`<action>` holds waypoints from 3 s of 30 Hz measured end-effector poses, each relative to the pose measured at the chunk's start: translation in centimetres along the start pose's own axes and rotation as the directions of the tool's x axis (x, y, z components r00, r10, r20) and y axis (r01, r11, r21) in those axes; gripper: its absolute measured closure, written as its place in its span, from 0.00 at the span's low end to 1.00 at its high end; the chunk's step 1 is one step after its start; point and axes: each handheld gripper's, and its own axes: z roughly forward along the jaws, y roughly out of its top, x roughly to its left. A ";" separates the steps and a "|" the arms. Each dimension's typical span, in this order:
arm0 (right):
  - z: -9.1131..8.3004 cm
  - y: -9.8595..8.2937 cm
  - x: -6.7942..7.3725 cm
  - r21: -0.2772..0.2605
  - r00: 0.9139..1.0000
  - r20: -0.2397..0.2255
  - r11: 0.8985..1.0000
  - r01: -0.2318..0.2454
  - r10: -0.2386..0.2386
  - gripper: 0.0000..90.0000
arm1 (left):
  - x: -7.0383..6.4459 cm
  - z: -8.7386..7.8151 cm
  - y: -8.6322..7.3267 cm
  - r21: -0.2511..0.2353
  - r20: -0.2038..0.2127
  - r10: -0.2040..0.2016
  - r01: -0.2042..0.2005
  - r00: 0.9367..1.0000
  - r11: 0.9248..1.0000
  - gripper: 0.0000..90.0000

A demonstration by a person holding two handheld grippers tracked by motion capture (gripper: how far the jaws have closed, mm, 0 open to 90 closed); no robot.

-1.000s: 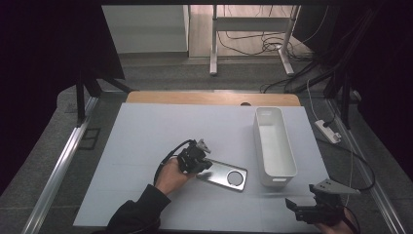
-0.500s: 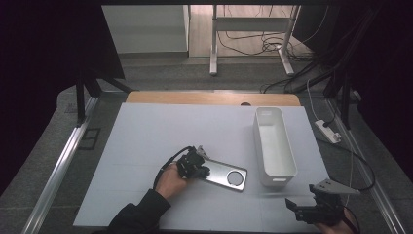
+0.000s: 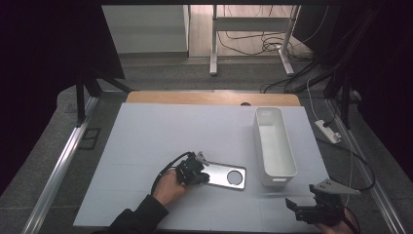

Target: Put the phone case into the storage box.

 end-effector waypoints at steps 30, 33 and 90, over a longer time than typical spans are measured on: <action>0.1 0.0 0.1 0.008 1.000 0.003 1.000 0.013 -0.013 0.01 | -4.9 0.3 -0.9 -0.022 0.055 -0.061 0.063 0.997 0.998 0.99; 0.1 0.0 0.1 0.008 1.000 0.002 1.000 0.012 -0.012 0.01 | -4.7 0.3 -0.9 -0.017 0.064 -0.058 0.059 0.996 0.998 0.99; 0.0 0.0 0.0 -0.001 1.000 -0.001 1.000 0.005 -0.005 0.00 | 1.4 -4.6 0.6 -0.127 -0.033 -0.052 0.047 0.998 0.991 0.00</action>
